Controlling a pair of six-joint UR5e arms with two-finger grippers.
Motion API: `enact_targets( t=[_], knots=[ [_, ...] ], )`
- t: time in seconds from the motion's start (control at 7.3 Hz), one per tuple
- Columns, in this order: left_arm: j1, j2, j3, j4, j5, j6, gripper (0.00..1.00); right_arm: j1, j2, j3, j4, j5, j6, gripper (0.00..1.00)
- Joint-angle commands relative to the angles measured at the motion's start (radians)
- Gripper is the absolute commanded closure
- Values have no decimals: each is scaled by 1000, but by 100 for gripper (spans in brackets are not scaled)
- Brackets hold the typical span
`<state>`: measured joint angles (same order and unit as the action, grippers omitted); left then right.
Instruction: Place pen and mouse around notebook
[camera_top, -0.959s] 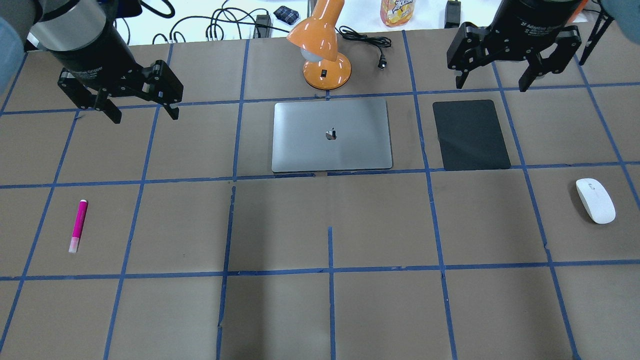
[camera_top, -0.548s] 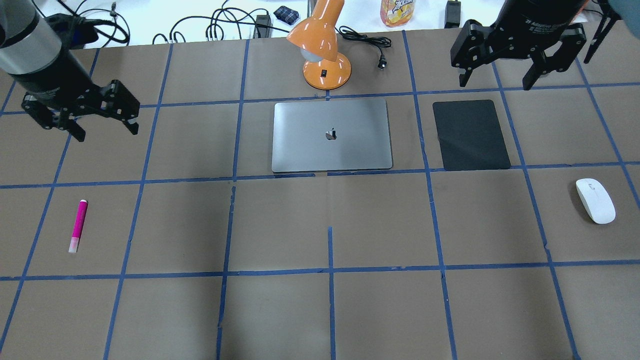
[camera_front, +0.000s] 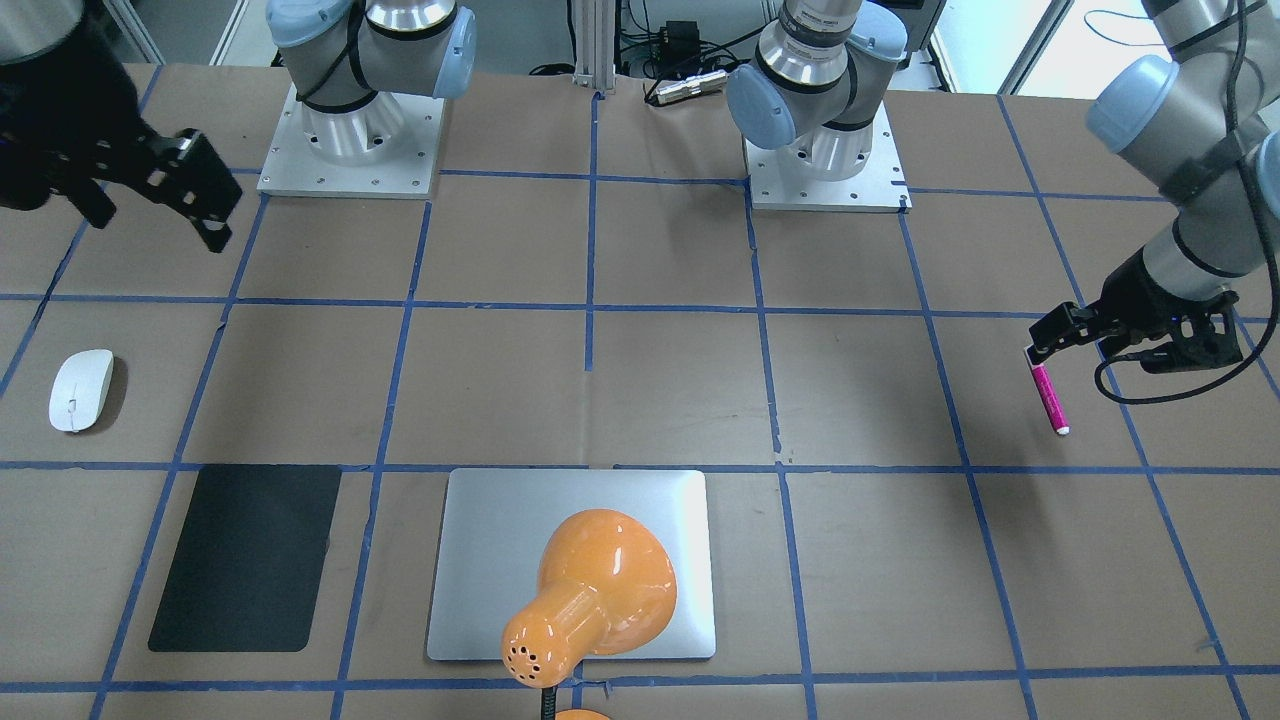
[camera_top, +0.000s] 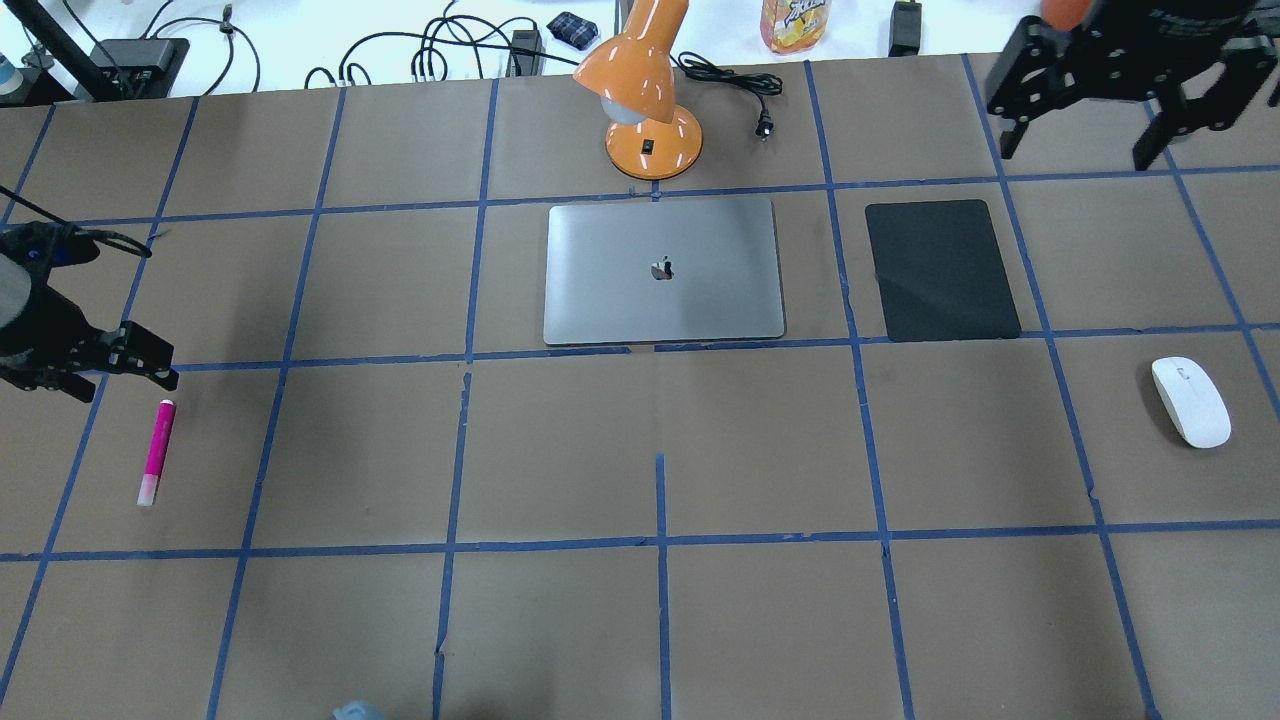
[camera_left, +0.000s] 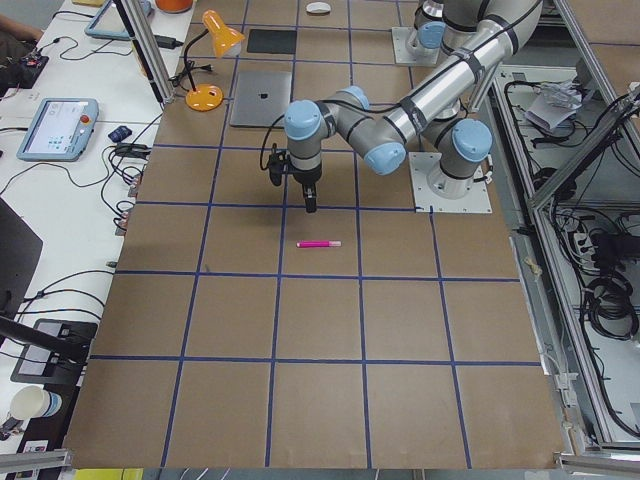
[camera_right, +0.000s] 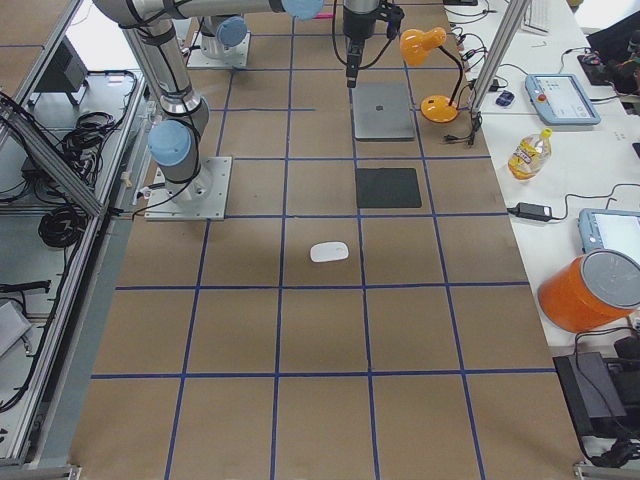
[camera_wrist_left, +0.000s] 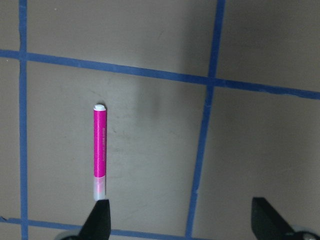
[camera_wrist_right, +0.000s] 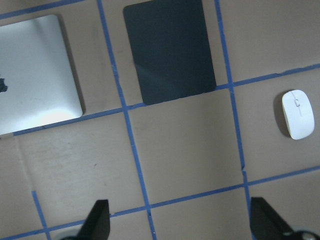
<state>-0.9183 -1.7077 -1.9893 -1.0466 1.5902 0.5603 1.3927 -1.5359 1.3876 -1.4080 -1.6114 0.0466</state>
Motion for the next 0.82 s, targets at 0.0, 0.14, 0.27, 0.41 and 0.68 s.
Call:
enact_targets(
  t=[0.0, 0.14, 0.27, 0.41, 0.68],
  knots=[
    [42, -90, -91, 161, 7, 55, 0, -148, 5, 10, 32, -7, -153, 0],
    [93, -133, -85, 169, -1, 53, 0, -174, 23, 20, 29, -22, -160, 0],
    [114, -166, -88, 251, -2, 70, 0, -242, 45, 21, 52, -36, -172, 0],
    [115, -194, -91, 316, -1, 90, 0, -291, 65, 65, 46, -30, -253, 0],
    [115, -202, -101, 318, 4, 96, 64, -343, 62, 250, -176, -36, -362, 0]
  ],
)
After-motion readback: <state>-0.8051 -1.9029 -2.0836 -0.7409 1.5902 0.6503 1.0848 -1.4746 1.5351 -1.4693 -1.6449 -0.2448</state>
